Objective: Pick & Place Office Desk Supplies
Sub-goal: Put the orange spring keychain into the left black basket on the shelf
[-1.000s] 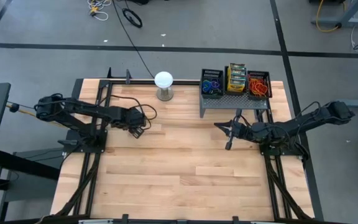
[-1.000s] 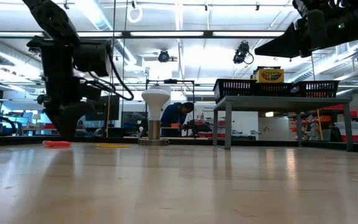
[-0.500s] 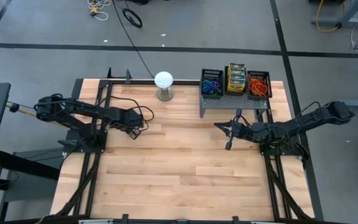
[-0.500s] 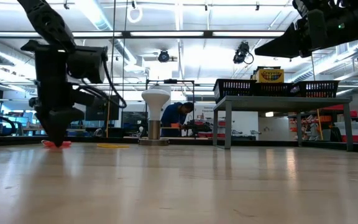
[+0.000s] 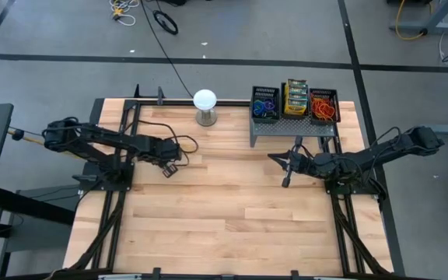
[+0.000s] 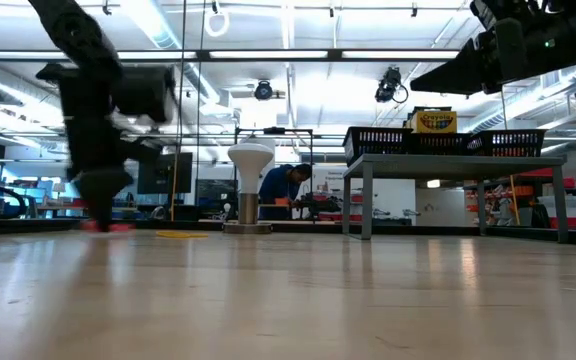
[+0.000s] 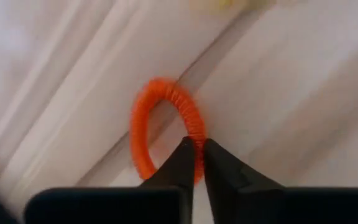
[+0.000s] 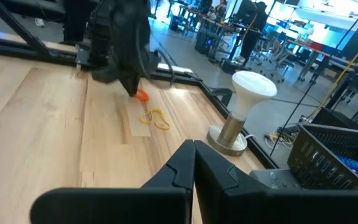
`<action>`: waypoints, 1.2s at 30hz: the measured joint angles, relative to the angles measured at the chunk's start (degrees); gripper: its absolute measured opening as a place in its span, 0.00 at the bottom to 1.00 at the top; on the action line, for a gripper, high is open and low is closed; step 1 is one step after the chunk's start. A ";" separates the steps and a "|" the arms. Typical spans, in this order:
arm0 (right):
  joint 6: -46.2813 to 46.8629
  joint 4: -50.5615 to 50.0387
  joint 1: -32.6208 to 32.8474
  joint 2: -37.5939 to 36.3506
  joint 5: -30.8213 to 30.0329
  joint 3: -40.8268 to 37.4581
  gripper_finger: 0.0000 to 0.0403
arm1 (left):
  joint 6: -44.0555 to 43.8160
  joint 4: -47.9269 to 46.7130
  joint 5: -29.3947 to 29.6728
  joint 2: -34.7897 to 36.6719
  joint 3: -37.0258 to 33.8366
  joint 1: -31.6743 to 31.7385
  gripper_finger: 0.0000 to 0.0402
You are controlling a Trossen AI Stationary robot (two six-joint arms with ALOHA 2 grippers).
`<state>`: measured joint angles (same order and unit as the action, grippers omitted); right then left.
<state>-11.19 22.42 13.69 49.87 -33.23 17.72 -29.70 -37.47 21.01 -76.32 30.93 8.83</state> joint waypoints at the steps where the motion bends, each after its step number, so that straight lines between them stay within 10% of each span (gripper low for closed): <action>1: -0.02 -0.40 0.00 0.00 0.00 0.00 0.03 | 1.10 1.12 0.05 0.40 0.78 -1.05 0.04; 11: 0.49 0.19 0.38 3.47 9.33 -0.24 0.08 | 12.73 33.08 -9.55 1.19 1.78 -11.80 0.03; 20: -9.08 24.21 3.30 28.11 8.02 -0.30 0.34 | 19.30 61.81 -24.93 -9.56 1.89 -9.46 0.03; 36: -25.64 29.42 2.40 48.92 4.53 13.53 0.48 | 19.85 72.61 -34.16 -18.96 6.13 -7.27 0.03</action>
<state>-36.83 51.84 16.09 98.78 -28.70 31.25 -9.85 35.14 -13.15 -95.28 37.06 1.56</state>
